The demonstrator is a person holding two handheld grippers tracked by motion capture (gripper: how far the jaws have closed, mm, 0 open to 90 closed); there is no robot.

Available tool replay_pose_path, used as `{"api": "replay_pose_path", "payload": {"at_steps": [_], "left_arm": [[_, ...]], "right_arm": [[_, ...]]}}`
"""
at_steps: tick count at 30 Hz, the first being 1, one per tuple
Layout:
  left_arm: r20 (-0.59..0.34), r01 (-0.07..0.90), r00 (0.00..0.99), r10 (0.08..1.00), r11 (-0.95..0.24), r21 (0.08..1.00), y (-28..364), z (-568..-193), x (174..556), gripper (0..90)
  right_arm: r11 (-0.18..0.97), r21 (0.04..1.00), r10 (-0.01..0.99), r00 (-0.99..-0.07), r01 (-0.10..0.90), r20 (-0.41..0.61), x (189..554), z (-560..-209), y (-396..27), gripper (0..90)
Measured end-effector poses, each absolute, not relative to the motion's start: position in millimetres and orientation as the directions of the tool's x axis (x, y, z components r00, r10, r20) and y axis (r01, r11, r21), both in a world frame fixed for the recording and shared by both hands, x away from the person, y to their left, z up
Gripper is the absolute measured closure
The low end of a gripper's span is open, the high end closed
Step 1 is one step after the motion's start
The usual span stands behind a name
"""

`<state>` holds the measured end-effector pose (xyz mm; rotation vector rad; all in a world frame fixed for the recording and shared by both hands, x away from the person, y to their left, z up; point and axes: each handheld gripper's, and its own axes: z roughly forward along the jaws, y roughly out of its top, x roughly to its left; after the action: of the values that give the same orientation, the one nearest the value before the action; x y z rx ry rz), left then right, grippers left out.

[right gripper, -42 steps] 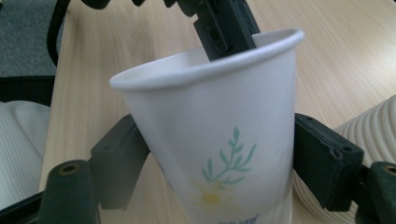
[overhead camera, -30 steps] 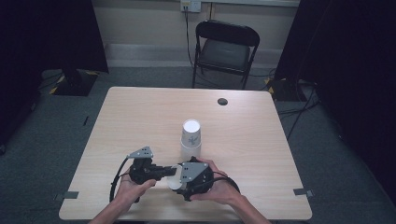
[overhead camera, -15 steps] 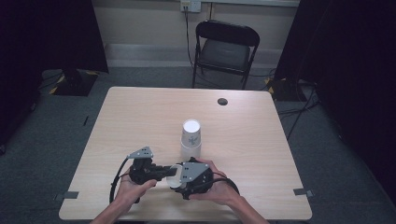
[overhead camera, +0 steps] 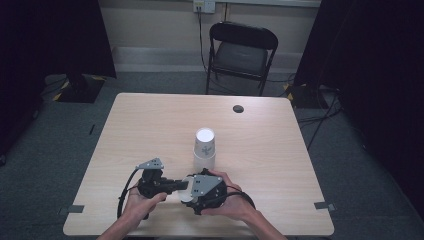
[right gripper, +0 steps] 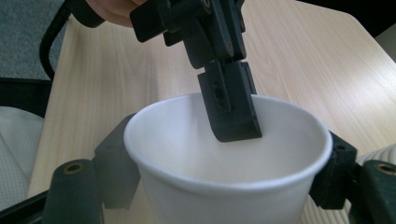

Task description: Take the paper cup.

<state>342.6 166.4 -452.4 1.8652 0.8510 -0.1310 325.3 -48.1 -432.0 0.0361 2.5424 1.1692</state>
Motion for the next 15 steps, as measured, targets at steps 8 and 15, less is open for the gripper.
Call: {"api": "replay_pose_path", "payload": {"at_steps": [8,15], "left_arm": [[-0.461,0.618,0.733,0.500,-0.206,0.759,167.3,-452.5,343.0,87.3],[-0.433,0.602,0.739,0.516,-0.218,0.768,167.1,-451.1,341.9,84.5]], "right_arm": [[0.664,0.738,0.159,-0.942,-0.121,-0.297,324.5,-432.5,-47.9,27.6],[0.651,0.752,0.173,-0.944,-0.103,-0.279,325.8,-432.2,-49.8,28.9]]}}
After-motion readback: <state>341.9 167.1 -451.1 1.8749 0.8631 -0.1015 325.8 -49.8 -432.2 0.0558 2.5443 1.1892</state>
